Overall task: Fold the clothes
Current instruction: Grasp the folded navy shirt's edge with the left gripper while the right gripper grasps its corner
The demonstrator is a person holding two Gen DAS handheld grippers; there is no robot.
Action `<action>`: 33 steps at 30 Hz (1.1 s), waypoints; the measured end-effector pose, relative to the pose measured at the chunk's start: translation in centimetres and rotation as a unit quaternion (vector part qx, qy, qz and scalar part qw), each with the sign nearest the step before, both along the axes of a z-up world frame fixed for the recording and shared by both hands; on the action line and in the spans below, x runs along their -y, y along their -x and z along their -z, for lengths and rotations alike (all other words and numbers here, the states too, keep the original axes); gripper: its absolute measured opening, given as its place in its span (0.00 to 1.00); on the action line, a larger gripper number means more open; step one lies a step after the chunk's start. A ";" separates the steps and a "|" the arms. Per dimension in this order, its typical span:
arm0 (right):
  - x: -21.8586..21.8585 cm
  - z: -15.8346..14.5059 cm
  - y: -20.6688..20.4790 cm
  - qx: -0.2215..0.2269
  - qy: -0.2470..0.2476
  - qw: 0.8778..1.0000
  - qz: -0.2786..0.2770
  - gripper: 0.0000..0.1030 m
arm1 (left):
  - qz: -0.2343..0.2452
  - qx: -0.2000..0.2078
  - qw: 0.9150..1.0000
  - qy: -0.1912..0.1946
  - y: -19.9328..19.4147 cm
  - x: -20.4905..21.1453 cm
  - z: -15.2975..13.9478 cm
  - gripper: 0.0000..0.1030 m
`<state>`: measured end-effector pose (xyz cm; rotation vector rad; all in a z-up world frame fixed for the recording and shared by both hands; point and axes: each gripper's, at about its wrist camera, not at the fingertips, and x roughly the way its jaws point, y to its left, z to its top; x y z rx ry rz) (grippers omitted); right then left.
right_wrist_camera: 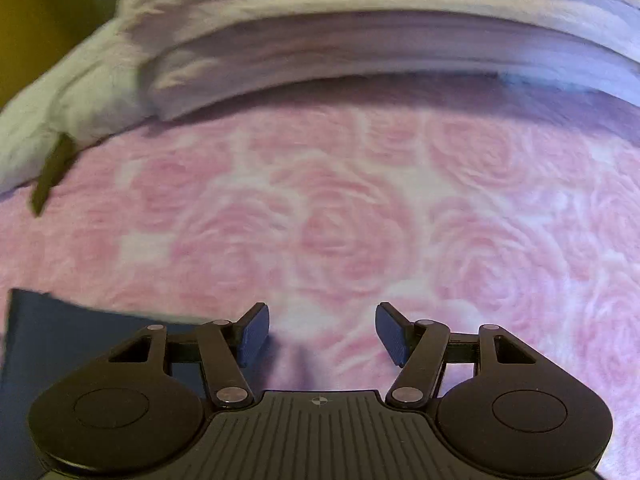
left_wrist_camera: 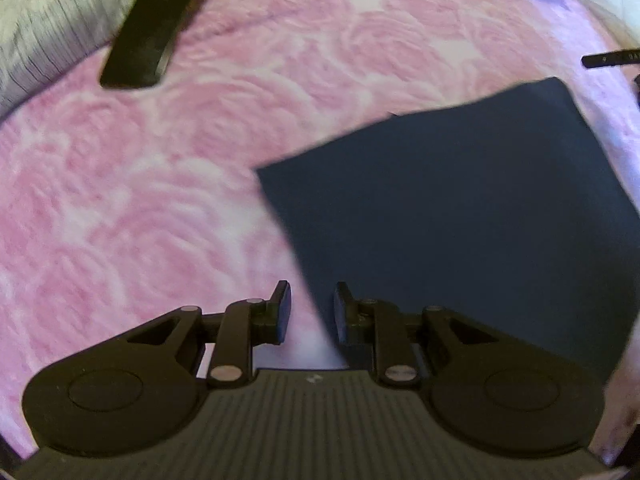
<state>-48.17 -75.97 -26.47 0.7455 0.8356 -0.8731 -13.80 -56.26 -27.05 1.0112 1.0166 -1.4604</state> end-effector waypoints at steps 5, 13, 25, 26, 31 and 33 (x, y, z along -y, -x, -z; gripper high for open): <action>-7.9 0.0 -3.3 0.071 -0.061 0.992 -0.089 0.61 | 0.008 -0.046 0.999 -0.011 2.4 -3.1 0.8 0.18; -19.7 3.3 -2.9 0.056 -0.110 0.987 -0.104 0.61 | 0.004 0.005 0.999 -0.044 3.1 -10.7 1.1 0.16; -27.5 2.5 4.6 -0.003 -0.130 0.991 -0.037 0.61 | 0.022 -0.031 0.998 -0.041 8.8 -17.5 1.7 0.21; -27.9 2.7 5.1 -0.005 -0.136 0.990 -0.029 0.61 | 0.030 -0.023 0.998 -0.049 8.8 -17.7 1.7 0.22; -29.4 2.6 7.1 -0.007 -0.156 0.987 0.041 0.61 | 0.061 0.011 0.995 -0.084 8.5 -19.0 1.8 0.21; -29.7 2.1 7.2 0.000 -0.161 0.985 0.067 0.61 | 0.053 0.017 0.995 -0.085 7.9 -19.6 1.0 0.20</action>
